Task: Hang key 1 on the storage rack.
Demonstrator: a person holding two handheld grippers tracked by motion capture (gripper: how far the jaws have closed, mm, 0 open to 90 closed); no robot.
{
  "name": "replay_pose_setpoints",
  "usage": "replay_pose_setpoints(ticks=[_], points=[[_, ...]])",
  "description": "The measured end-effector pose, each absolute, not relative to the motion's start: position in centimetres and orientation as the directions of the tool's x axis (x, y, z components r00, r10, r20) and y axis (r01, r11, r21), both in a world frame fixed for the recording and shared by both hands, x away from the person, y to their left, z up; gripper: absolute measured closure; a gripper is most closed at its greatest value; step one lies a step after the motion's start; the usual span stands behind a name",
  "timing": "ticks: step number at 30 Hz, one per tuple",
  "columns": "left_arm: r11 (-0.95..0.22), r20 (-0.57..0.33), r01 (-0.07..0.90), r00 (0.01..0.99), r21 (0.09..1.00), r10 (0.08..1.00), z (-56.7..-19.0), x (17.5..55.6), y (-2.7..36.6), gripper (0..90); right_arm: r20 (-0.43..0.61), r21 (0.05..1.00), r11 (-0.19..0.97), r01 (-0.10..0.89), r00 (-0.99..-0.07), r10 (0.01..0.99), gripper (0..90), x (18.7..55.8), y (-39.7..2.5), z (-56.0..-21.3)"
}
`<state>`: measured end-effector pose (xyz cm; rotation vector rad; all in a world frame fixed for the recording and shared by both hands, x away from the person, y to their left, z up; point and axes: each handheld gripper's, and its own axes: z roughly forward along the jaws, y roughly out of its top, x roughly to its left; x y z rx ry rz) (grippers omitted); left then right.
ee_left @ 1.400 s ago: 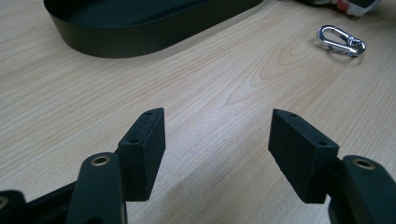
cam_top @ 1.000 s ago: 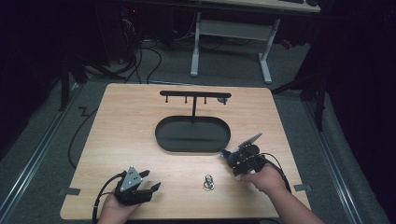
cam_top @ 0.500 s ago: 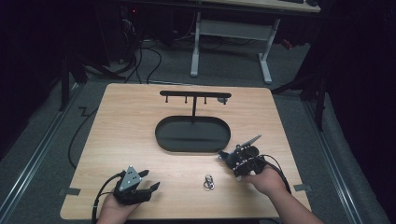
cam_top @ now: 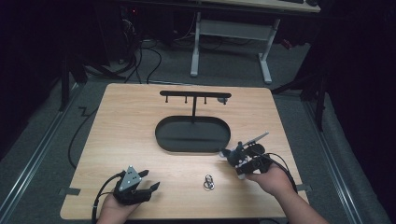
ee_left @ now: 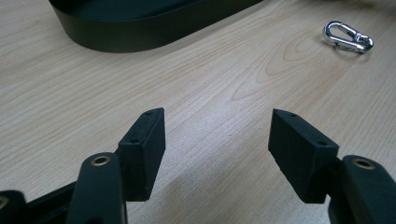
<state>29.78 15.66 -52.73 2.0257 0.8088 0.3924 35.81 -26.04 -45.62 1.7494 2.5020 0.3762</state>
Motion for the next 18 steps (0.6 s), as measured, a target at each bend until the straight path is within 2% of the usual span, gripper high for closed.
replay_pose_setpoints(ticks=[2, 4, 6, 7, 9, 18], points=[[-0.388, -0.034, 0.396, 0.735, 0.833, 0.677, -52.7, 29.8, 15.7, 37.2, 0.079, 0.193, 0.367, 0.910, -0.388, 0.918, 49.0, 35.7, -25.9, -46.2], [-0.382, -0.038, 0.397, 0.733, 0.835, 0.679, -52.7, 29.8, 15.7, 37.2, 0.050, 0.218, 0.342, 0.914, -0.361, 0.931, 49.1, 35.7, -26.2, -46.2], [-0.382, -0.038, 0.397, 0.733, 0.835, 0.679, -52.8, 29.8, 15.7, 37.2, 0.076, 0.221, 0.308, 0.925, -0.331, 0.940, 49.2, 35.9, -26.6, -46.1], [-0.385, -0.036, 0.397, 0.734, 0.833, 0.678, -52.8, 29.8, 15.7, 37.2, 0.089, 0.178, 0.340, 0.923, -0.359, 0.929, 49.1, 35.9, -26.6, -46.5], [-0.385, -0.037, 0.398, 0.734, 0.833, 0.678, -52.8, 29.8, 15.7, 37.2, 0.068, 0.176, 0.343, 0.923, -0.359, 0.931, 49.1, 35.7, -26.5, -46.5], [-0.384, -0.037, 0.397, 0.734, 0.833, 0.678, -52.8, 29.8, 15.7, 37.2, 0.091, 0.230, 0.304, 0.924, -0.332, 0.939, 48.9, 36.0, -26.9, -44.6]])
